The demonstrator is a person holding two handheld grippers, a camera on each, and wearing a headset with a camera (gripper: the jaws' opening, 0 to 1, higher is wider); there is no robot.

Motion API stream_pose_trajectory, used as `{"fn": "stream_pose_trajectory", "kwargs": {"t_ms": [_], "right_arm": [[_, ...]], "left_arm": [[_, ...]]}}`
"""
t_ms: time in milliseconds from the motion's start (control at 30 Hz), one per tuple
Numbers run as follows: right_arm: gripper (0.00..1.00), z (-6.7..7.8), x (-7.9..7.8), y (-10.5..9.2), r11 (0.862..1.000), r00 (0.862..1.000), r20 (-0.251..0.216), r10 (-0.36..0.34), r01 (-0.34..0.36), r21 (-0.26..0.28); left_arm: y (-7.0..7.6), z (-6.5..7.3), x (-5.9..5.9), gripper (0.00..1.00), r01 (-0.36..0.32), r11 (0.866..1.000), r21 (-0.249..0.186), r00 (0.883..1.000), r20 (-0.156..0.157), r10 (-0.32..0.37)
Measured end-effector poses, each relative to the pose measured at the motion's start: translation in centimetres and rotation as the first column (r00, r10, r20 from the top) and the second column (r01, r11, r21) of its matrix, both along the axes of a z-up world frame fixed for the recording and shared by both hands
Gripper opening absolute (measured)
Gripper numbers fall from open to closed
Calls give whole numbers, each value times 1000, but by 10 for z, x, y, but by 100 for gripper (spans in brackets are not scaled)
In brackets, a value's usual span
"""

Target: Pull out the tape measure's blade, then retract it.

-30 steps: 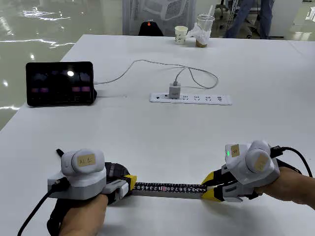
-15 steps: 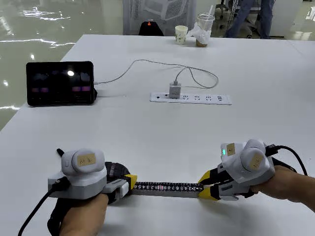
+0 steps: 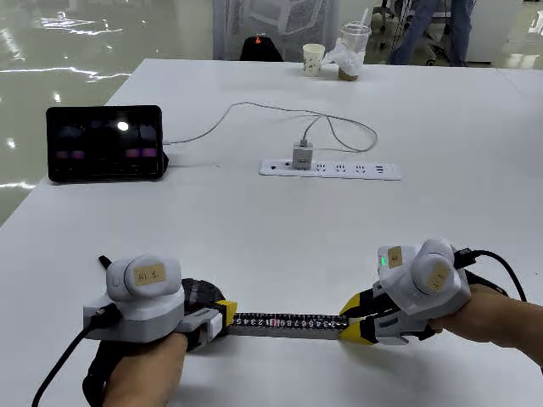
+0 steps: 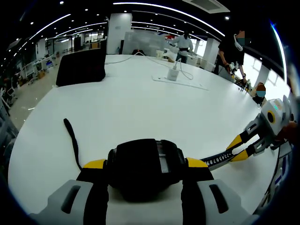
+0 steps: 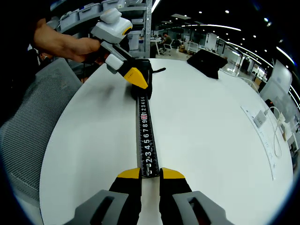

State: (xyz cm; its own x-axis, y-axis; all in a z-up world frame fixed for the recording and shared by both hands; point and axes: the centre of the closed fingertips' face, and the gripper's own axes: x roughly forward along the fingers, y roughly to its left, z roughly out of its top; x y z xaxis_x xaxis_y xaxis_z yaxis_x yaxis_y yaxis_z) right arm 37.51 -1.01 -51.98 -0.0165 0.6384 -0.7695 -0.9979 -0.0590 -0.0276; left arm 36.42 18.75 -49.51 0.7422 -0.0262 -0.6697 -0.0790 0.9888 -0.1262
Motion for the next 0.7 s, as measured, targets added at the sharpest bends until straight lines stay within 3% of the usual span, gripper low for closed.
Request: {"fn": "stream_pose_trajectory", "kwargs": {"t_ms": [700], "right_arm": [[11, 0, -2, 16, 1000, 1000, -4, 10, -10, 15]], "left_arm": [[-1, 0, 0, 57, 1, 1000, -3, 1000, 1, -1]]}}
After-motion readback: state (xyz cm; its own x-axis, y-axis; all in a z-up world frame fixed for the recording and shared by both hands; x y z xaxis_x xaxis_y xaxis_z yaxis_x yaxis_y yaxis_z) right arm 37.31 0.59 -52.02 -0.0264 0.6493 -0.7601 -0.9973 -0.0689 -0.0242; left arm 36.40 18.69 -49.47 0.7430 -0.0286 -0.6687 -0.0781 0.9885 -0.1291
